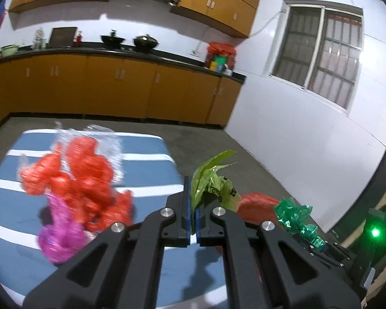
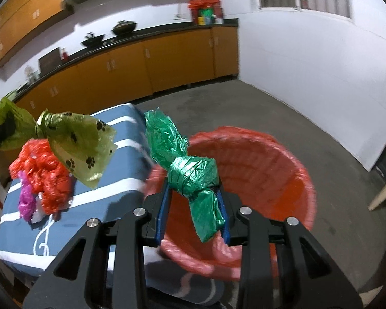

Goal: Collect trash
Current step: 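Carry both bags over the orange basket and open both grippers to drop them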

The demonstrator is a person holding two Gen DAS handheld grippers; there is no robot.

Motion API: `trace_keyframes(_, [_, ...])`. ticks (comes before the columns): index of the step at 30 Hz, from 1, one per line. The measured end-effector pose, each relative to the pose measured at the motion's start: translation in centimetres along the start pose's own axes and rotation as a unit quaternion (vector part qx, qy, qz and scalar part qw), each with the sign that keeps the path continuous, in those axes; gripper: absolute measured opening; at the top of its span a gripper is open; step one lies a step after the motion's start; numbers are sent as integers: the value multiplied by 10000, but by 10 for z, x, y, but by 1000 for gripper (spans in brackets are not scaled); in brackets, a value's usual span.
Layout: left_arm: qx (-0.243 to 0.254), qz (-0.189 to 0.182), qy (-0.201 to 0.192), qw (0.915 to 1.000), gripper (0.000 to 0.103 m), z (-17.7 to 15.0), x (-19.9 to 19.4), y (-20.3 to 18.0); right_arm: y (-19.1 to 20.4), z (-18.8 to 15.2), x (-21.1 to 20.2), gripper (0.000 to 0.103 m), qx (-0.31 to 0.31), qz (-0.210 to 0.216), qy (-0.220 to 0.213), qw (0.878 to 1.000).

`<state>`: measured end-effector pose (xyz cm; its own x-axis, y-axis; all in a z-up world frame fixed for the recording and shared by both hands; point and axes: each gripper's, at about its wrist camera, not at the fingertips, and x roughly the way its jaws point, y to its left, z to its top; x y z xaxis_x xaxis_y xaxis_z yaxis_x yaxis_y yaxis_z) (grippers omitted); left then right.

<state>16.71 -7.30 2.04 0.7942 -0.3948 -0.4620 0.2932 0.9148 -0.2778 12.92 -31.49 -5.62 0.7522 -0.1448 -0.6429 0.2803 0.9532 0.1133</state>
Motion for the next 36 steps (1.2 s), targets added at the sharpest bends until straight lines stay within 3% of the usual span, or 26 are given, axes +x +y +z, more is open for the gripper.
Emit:
trace_keyframes(10, [208, -528, 415, 9975, 4, -24, 42, -54, -42, -2, -1, 33, 435, -275, 28, 9987])
trace_keyframes(22, [282, -933, 936, 9908, 5, -42, 87, -81, -61, 13, 5, 34, 774, -304, -107, 9965])
trace_keyframes(28, [400, -896, 1048, 9896, 31, -50, 96, -81, -61, 9, 10, 46, 742, -300, -74, 9968])
trace_keyframes(33, [319, -791, 1092, 9904, 33, -50, 97, -70, -63, 3, 7, 48, 758, -332, -42, 9966])
trace_keyframes(36, [357, -540, 914, 9937, 42, -48, 86, -61, -62, 4, 5, 48, 689, -400, -76, 9968])
